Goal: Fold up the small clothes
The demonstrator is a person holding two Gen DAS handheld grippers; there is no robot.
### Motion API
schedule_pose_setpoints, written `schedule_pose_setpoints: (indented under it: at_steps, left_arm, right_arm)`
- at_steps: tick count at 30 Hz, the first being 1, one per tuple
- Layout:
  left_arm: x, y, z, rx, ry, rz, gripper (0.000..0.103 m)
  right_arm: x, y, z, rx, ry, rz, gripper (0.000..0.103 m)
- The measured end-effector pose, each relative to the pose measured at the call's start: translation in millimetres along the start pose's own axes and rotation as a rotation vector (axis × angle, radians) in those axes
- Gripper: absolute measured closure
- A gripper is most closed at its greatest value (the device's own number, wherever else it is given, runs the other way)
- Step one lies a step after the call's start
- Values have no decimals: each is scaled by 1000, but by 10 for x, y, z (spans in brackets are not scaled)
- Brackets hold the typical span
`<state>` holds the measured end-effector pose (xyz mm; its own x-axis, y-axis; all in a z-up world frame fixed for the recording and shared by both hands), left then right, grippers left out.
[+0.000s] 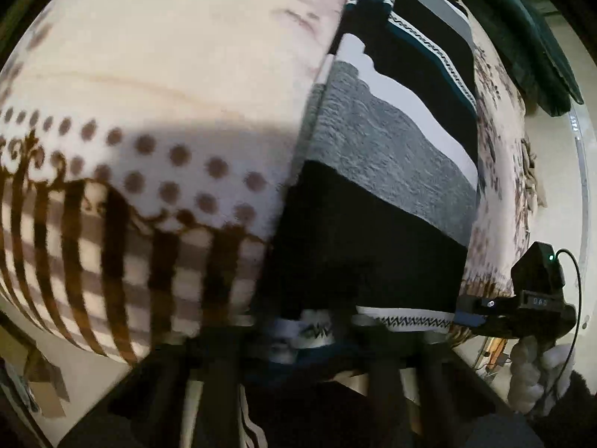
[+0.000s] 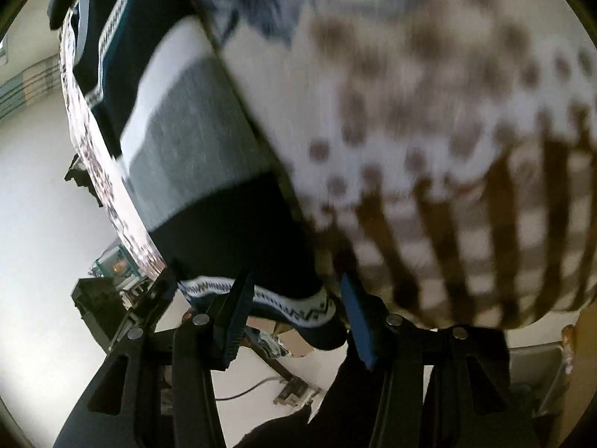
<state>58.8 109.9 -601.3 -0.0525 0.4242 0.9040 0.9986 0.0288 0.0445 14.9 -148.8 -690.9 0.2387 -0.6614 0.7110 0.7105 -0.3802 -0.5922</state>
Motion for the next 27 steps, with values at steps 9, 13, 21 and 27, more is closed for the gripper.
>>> schedule_pose_setpoints:
  at_steps: [9,13,21,27]
  left_arm:
    - [99,-12,219,4,-3,-46,94]
    - [196,-46,224,27,-50,-47,89]
    - [8,-38,469,143,-194,-64,35]
    - [-273,15,268,79,-225,0,35]
  right_arm:
    - [-181,-278,21,65,-48,-95,96]
    - [-399,-263,207,88,-96,-84,94]
    - [-375,-235,167,86,-11,-25,43]
    - [-663,-167,145,48,77,37,43]
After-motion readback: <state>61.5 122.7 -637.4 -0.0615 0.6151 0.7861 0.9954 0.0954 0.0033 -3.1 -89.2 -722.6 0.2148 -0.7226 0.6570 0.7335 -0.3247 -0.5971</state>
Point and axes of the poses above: each gripper's, at about its wrist camera, not at the fingertips, and x roughly against the way its jaws point, z to its left, y to its top, the point moved 6 cm from there along -x, roughly the way its jaws point, and after that the axes turned 13 degrees about -x, right-handed, at the moved point
